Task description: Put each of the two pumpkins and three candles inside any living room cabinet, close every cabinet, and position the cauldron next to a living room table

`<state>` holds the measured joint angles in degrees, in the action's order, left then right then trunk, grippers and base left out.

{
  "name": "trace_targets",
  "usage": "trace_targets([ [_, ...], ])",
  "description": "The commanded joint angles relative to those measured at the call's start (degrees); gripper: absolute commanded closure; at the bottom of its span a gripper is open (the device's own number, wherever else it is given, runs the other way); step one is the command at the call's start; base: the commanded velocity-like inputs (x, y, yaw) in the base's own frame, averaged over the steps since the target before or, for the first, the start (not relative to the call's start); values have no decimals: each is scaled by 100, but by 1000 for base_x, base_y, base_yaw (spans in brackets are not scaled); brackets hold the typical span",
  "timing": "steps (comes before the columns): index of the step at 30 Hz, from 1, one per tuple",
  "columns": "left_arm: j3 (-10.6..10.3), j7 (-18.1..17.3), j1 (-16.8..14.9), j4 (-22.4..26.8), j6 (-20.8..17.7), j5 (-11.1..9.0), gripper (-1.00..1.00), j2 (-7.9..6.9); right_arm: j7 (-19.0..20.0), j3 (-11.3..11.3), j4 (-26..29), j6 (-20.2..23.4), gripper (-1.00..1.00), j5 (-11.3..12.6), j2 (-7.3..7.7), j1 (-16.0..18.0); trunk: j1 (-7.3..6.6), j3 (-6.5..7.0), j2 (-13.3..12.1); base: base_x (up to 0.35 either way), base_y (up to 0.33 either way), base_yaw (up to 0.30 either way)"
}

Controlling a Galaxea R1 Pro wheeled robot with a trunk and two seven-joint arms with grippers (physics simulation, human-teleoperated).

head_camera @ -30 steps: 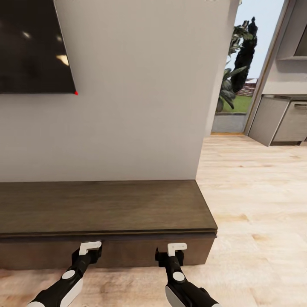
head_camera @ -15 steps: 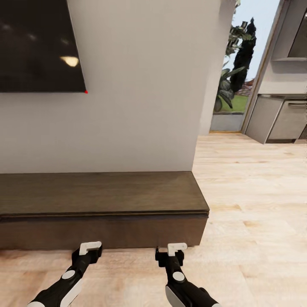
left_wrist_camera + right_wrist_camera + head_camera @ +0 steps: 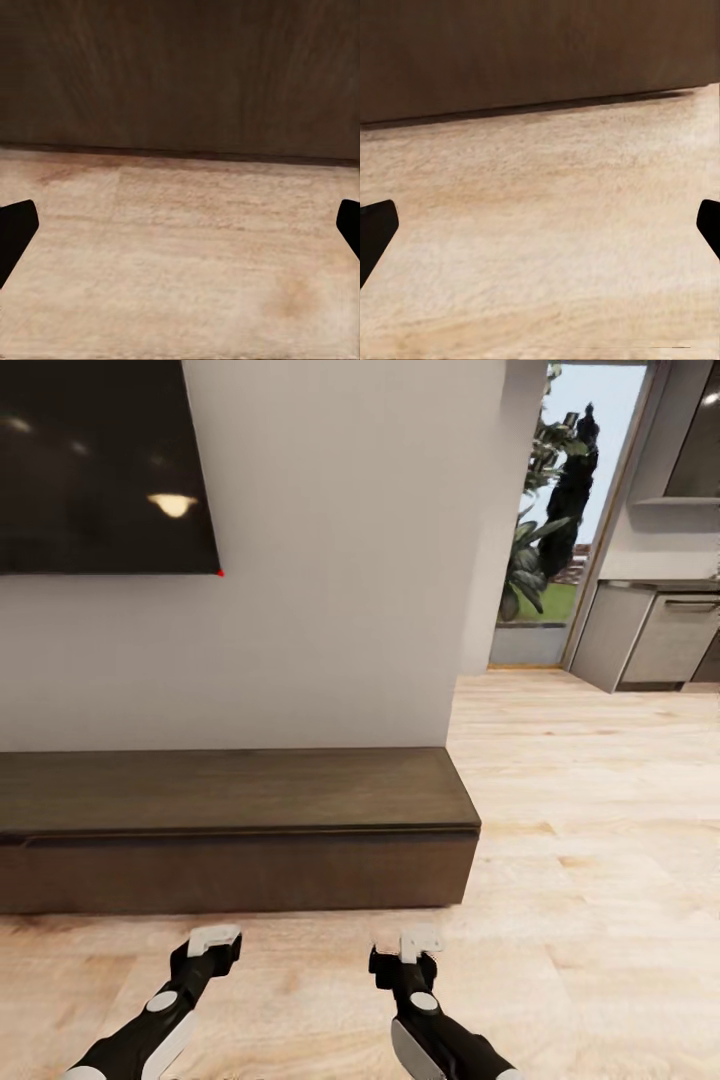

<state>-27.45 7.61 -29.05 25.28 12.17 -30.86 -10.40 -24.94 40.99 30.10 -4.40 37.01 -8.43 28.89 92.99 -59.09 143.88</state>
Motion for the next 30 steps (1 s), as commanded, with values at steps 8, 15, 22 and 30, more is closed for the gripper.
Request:
trace_targets([
  [8,-5,45,-4,145,-942,-70,-100,-11,402,-14,22,292,-100,198,22,6,-5,17,1,-31,8,0],
  [15,27,46,-4,273,-1386,-101,-100,-47,453,-26,34,316,-100,208,31,4,-23,172,-8,-3,1,0],
  [22,46,48,-4,290,-1702,-281,-100,-63,449,-28,43,319,-100,210,30,3,-41,327,-18,0,0,0],
  [30,131,54,-4,290,-1749,-318,-100,-61,453,-29,40,322,-100,208,34,2,-62,506,-28,0,0,2],
])
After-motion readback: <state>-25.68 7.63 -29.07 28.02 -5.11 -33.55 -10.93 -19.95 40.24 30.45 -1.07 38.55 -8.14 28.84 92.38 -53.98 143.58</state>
